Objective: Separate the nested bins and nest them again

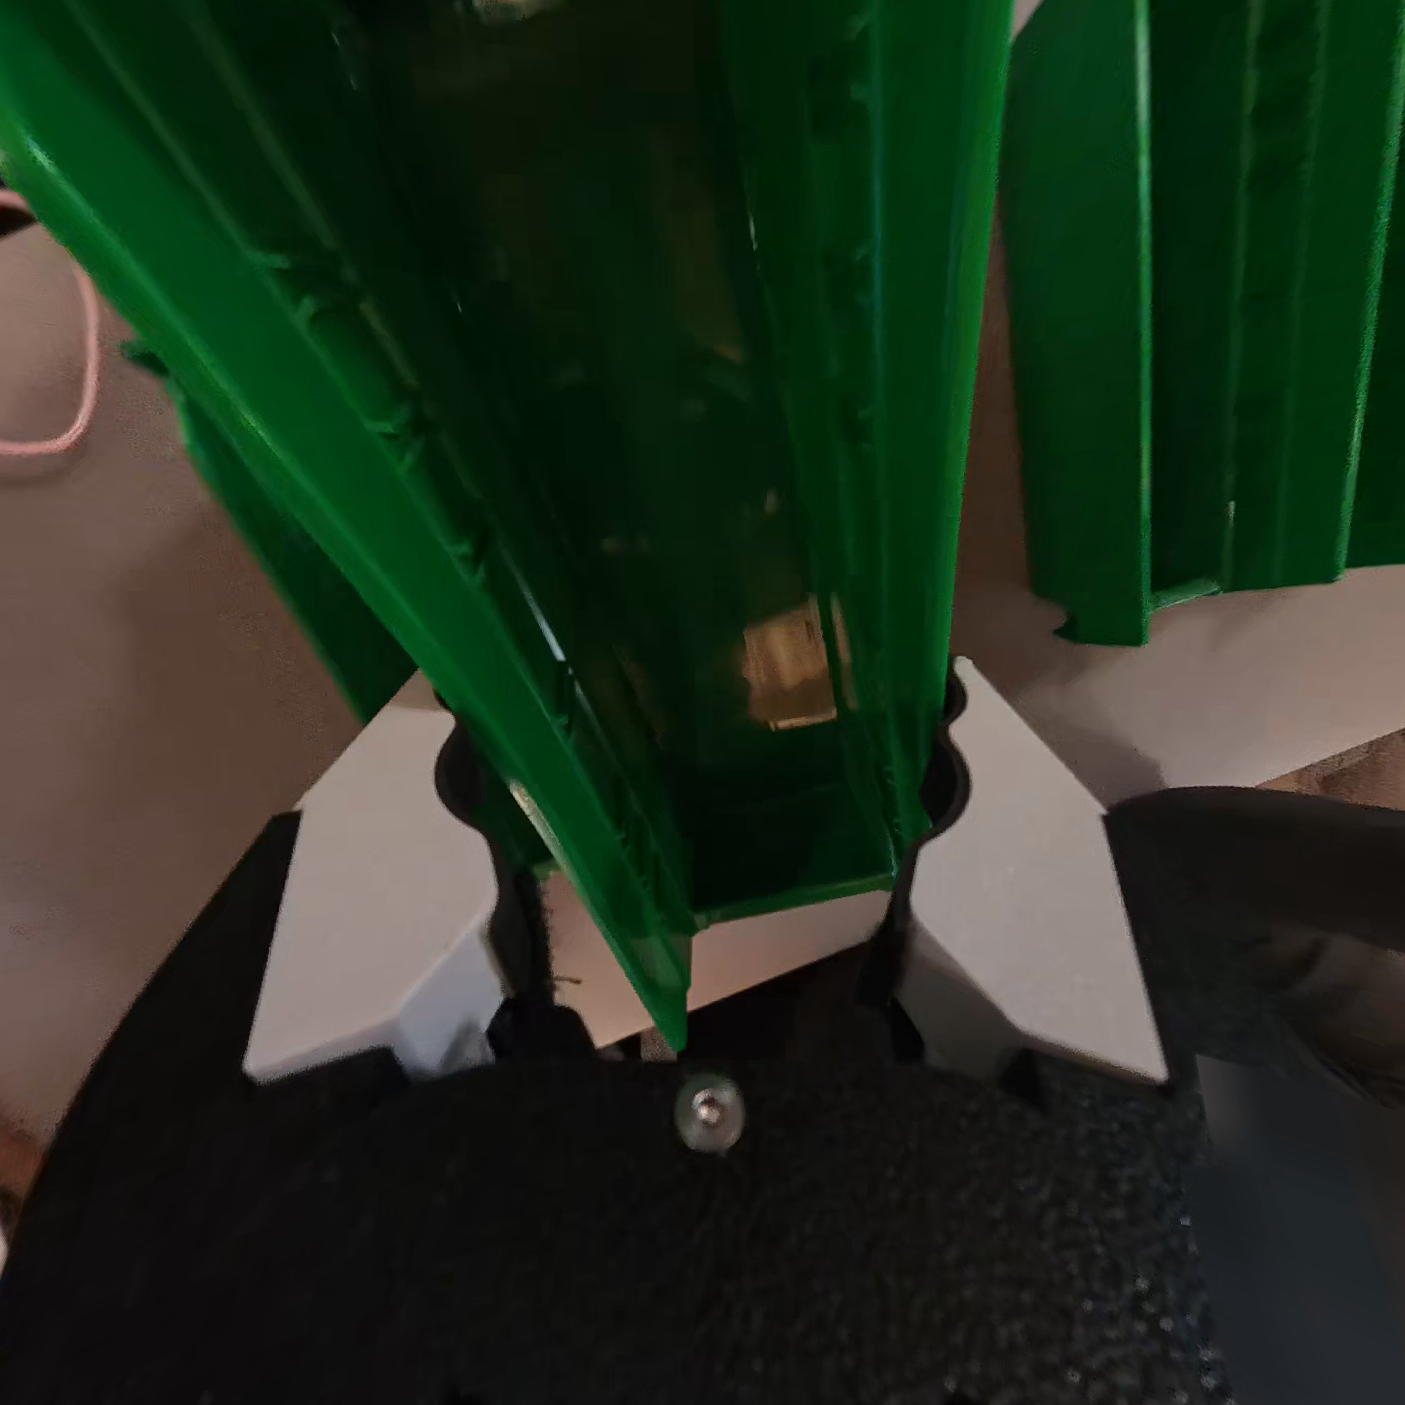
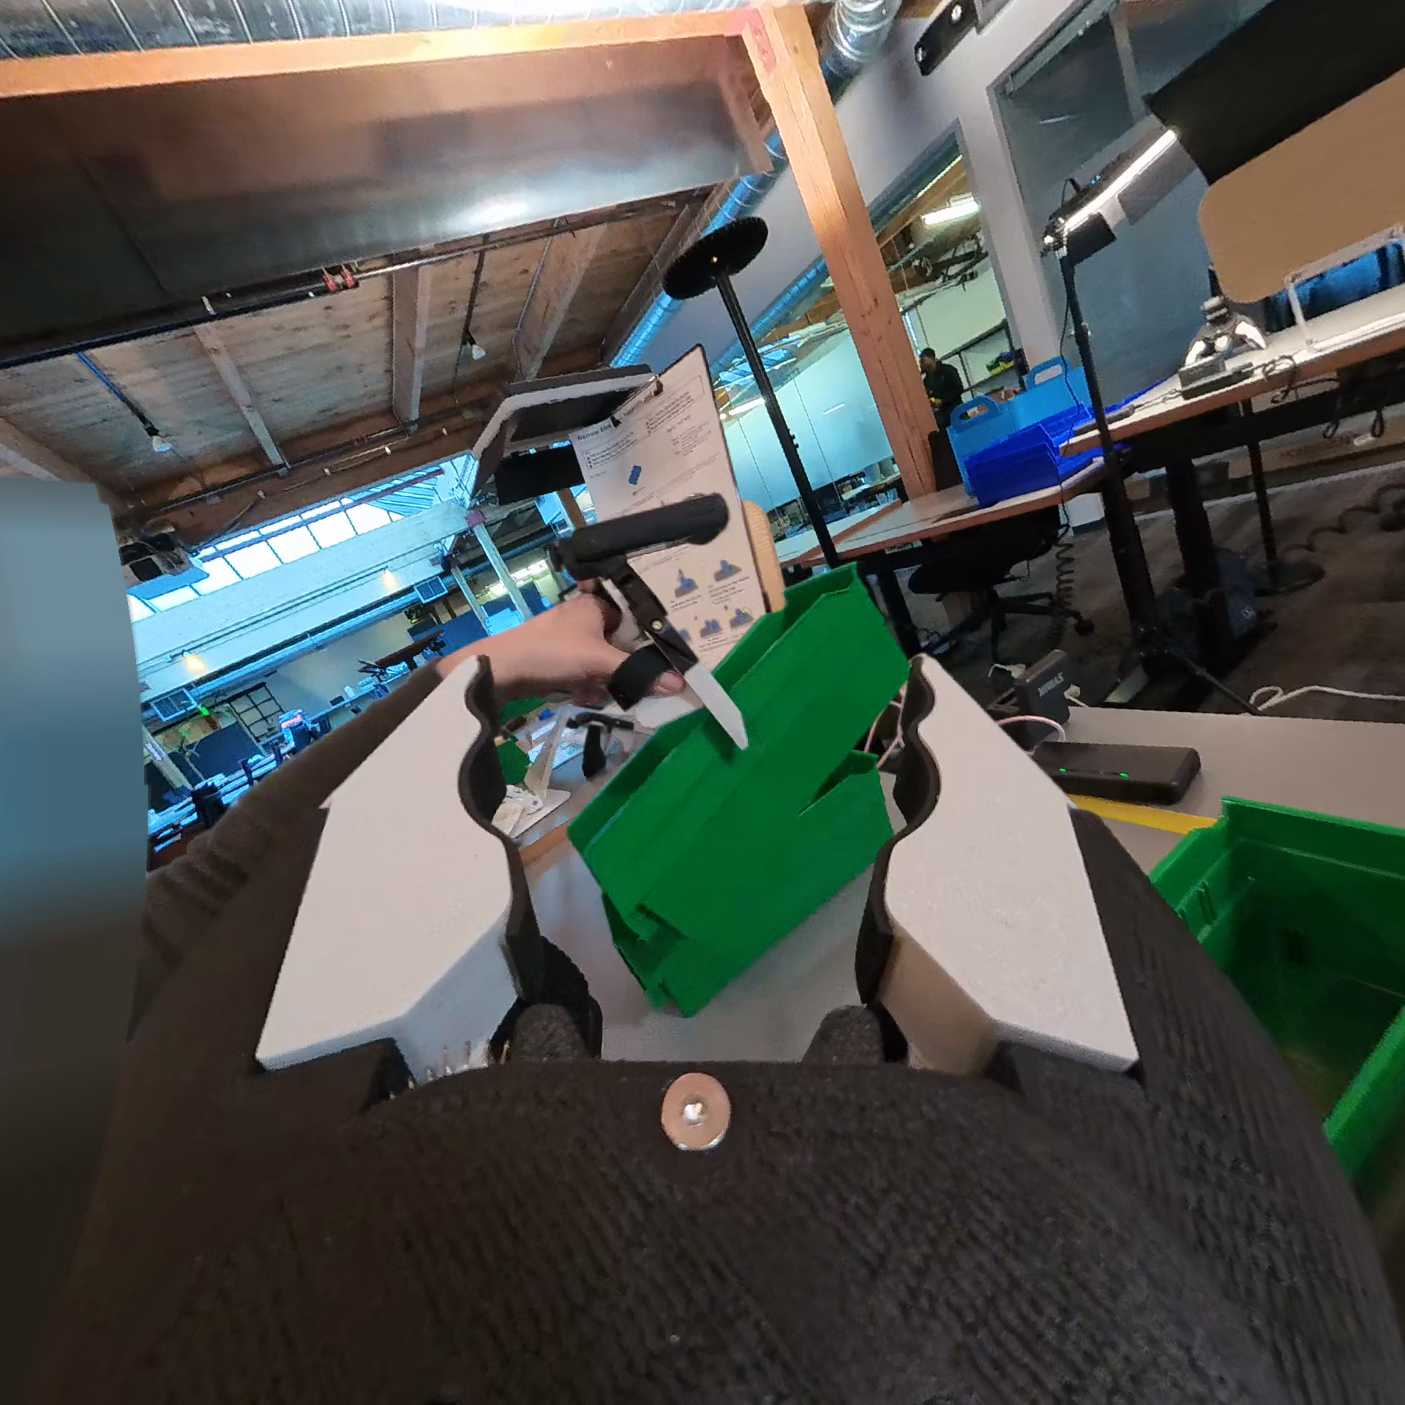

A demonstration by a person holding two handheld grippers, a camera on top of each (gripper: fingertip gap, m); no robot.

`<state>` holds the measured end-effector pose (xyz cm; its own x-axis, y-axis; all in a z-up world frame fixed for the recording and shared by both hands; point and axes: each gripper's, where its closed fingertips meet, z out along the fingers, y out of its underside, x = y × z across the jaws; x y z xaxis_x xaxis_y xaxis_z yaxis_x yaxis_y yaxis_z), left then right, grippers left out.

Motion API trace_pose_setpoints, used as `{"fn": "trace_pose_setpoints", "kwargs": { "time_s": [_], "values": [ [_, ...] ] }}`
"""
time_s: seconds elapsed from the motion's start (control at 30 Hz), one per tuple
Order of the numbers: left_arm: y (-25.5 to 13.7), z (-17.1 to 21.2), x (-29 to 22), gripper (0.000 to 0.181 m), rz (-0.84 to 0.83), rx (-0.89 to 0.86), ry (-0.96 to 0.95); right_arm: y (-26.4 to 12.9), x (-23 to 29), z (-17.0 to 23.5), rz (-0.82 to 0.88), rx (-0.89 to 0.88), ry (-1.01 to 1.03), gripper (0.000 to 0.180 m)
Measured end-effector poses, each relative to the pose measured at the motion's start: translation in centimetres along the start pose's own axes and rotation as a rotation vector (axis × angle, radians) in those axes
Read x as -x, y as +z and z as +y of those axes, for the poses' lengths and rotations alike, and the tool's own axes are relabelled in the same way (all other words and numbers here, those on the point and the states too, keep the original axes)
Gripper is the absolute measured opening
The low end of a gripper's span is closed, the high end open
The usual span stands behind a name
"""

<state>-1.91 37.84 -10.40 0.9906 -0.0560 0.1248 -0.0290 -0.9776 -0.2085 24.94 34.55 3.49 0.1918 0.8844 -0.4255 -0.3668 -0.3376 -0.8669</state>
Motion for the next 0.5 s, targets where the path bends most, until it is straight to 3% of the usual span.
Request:
{"fn": "trace_pose_setpoints", "kwargs": {
  "time_s": [0.13,0.27,0.5],
  "values": [
    [-1.6,2.0,4.0,0.117,-0.011,-0.009,-0.066,0.0,0.5,-0.4,-0.019,-0.032,0.004,0.109],
    [-0.9,4.5,8.1,0.116,-0.086,0.024,-0.098,-0.5,0.9,-1.5,-0.053,-0.098,0.017,0.11],
    [2.4,6.2,8.1,0.117,0.033,0.059,-0.103,-1.0,0.0,-1.9,-0.061,-0.121,0.062,0.11]
  ]
}}
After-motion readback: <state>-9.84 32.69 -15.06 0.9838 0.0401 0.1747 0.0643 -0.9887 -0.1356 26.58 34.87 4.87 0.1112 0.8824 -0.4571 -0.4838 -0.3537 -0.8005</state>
